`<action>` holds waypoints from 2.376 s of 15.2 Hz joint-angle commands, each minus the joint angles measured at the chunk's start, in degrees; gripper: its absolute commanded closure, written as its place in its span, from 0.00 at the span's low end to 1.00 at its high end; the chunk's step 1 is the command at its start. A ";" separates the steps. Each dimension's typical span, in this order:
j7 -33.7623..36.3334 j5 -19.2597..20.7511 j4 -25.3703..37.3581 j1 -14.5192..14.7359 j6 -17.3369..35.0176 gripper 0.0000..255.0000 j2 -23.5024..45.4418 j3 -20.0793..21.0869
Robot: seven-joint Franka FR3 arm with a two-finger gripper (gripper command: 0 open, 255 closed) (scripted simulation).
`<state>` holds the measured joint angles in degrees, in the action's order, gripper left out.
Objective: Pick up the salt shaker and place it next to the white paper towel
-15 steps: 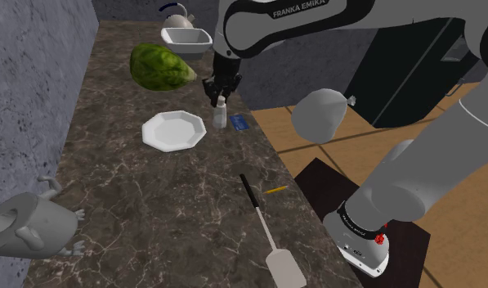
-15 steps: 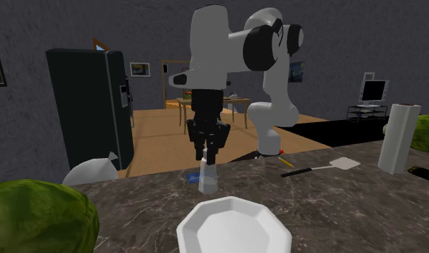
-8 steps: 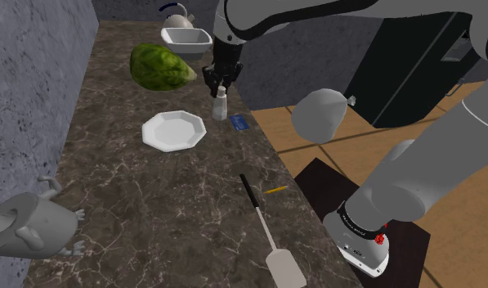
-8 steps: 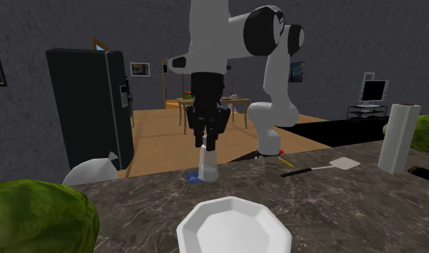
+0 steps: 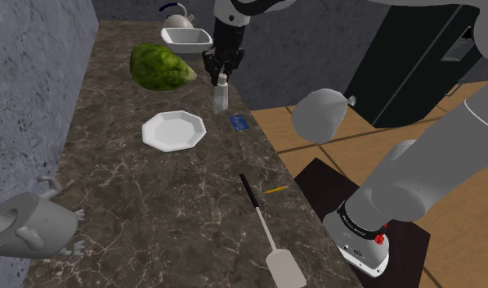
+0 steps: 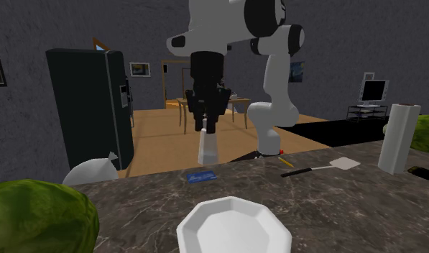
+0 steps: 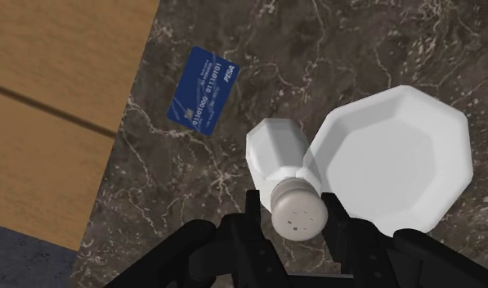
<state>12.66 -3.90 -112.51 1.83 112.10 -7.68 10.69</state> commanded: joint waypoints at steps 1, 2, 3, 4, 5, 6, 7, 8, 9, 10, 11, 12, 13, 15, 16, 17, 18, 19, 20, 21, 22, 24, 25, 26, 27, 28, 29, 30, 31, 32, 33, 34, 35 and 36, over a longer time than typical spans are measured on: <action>0.08 0.04 1.62 -0.01 -1.66 1.00 -0.03 -0.02; 0.11 0.06 2.38 -0.02 -2.42 1.00 -0.04 -0.03; 0.15 0.07 3.14 -0.03 -3.19 1.00 -0.04 -0.04; 0.18 0.09 3.93 -0.04 -3.96 1.00 -0.03 -0.06; 0.21 0.11 4.72 -0.05 -4.73 1.00 -0.01 -0.07; 0.25 0.13 5.54 -0.06 -5.51 1.00 0.03 -0.08; 0.29 0.16 6.36 -0.07 -6.28 1.00 0.08 -0.09; 0.33 0.18 7.20 -0.08 -7.06 1.00 0.15 -0.09; 0.37 0.21 8.06 -0.09 -7.84 1.00 0.22 -0.10; 0.41 0.24 8.93 -0.10 -8.62 1.00 0.31 -0.11; 0.46 0.27 9.82 -0.10 -9.40 1.00 0.42 -0.11; 0.50 0.30 10.72 -0.11 -10.19 1.00 0.54 -0.11; 0.55 0.33 11.64 -0.12 -10.98 1.00 0.67 -0.11; 0.65 0.41 13.53 -0.12 -12.57 1.00 0.97 -0.11; 0.70 0.45 14.51 -0.13 -13.37 1.00 1.15 -0.11; 0.76 0.49 15.50 -0.13 -14.18 1.00 1.34 -0.10; 0.82 0.53 16.51 -0.13 -14.98 1.00 1.54 -0.10; 0.88 0.58 17.54 -0.13 -15.80 1.00 1.76 -0.09; 0.94 0.63 18.60 -0.13 -16.62 1.00 2.00 -0.08; 1.00 0.68 19.67 -0.13 -17.44 1.00 2.25 -0.07; 1.07 0.73 20.77 -0.13 -18.27 1.00 2.52 -0.05; 1.21 0.85 23.04 -0.12 -19.96 1.00 3.10 -0.02; 1.28 0.91 24.21 -0.11 -20.81 1.00 3.43 0.00; 1.36 0.98 25.41 -0.10 -21.67 1.00 3.77 0.02; 1.43 1.05 26.64 -0.08 -22.55 1.00 4.13 0.05; 1.52 1.12 27.90 -0.06 -23.43 1.00 4.51 0.08; 1.60 1.20 29.19 -0.04 -24.32 1.00 4.91 0.11; 1.69 1.29 30.52 -0.02 -25.23 1.00 5.34 0.14; 1.78 1.37 31.88 0.01 -26.14 1.00 5.79 0.18; 1.88 1.47 33.28 0.04 -27.08 1.00 6.26 0.22; 1.98 1.57 34.73 0.08 -28.03 1.00 6.77 0.26; 2.08 1.68 36.22 0.12 -28.99 1.00 7.30 0.31; 2.19 1.79 37.77 0.17 -29.98 1.00 7.86 0.36; 2.30 1.92 39.37 0.22 -30.99 1.00 8.46 0.41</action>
<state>14.98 -2.10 -74.86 2.07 82.22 0.15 11.12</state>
